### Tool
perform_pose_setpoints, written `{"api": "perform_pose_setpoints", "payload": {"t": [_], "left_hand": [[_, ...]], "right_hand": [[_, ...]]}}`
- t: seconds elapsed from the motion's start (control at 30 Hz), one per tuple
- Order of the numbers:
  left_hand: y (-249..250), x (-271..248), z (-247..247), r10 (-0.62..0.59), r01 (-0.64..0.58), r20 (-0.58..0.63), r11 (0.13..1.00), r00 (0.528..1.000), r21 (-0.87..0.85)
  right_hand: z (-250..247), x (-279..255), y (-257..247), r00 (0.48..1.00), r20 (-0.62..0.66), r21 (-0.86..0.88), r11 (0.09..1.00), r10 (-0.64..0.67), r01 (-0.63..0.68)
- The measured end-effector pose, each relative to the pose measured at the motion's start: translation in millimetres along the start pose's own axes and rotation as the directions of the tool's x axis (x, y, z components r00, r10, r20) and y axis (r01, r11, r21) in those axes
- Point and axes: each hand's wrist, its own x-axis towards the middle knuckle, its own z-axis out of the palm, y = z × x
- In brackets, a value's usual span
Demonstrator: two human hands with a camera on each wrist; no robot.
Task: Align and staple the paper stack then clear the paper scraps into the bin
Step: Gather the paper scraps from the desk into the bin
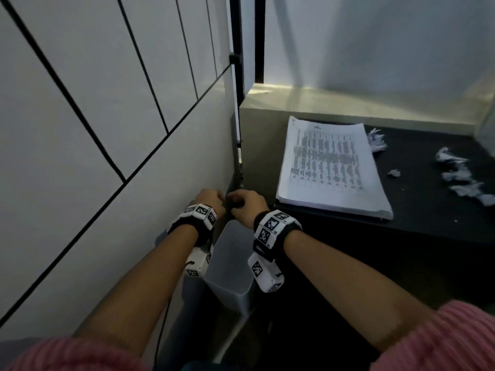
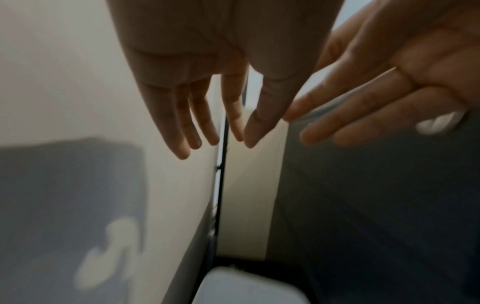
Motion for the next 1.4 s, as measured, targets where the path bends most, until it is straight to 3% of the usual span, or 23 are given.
{"api": "perform_pose_setpoints", "payload": {"t": [0.2,0.37,0.6,0.73,0.9,1.3,1.4], "left_hand": [[75.6,-22.9,-37.6,0.177,-0.188,-0.182,0.981,0.967,-0.044],[132.3,-29.4,-38.9,0.334,-0.352,-0.21,0.934,0.919,-0.054],[231.1,-39.9,-7.8,0.56,-0.56,0.026,0.824,0.828,0.083],[276.5,-39.3,8.3,0.594,-0.612,0.152,0.78,0.79,0.132],[318.5,-31.9,32.2,0.617,-0.655,0.232,0.738,0.752,0.161],[369.6,25.1,88.4,0.602,-0.751,0.467,0.606,0.648,0.262],[376.2,35.9,91.6,0.563,-0.749,0.508,0.586,0.651,0.31]], "right_hand": [[-77.1,-40.8,-19.1,0.974,-0.148,0.052,0.982,-0.174,0.183],[-145.2,-66.8,5.9,0.963,-0.244,0.067,0.989,-0.112,0.132],[-238.4,-99.9,80.1,0.919,-0.384,-0.102,0.986,0.084,-0.133],[-276.6,-108.8,119.4,0.882,-0.414,-0.1,0.952,0.225,-0.29],[-317.6,-99.9,147.2,0.863,-0.382,-0.219,0.875,0.331,-0.432],[-355.9,-7.7,170.3,0.871,-0.274,-0.551,0.676,0.407,-0.489],[-353.2,7.1,176.0,0.877,-0.231,-0.604,0.644,0.422,-0.469]]}}
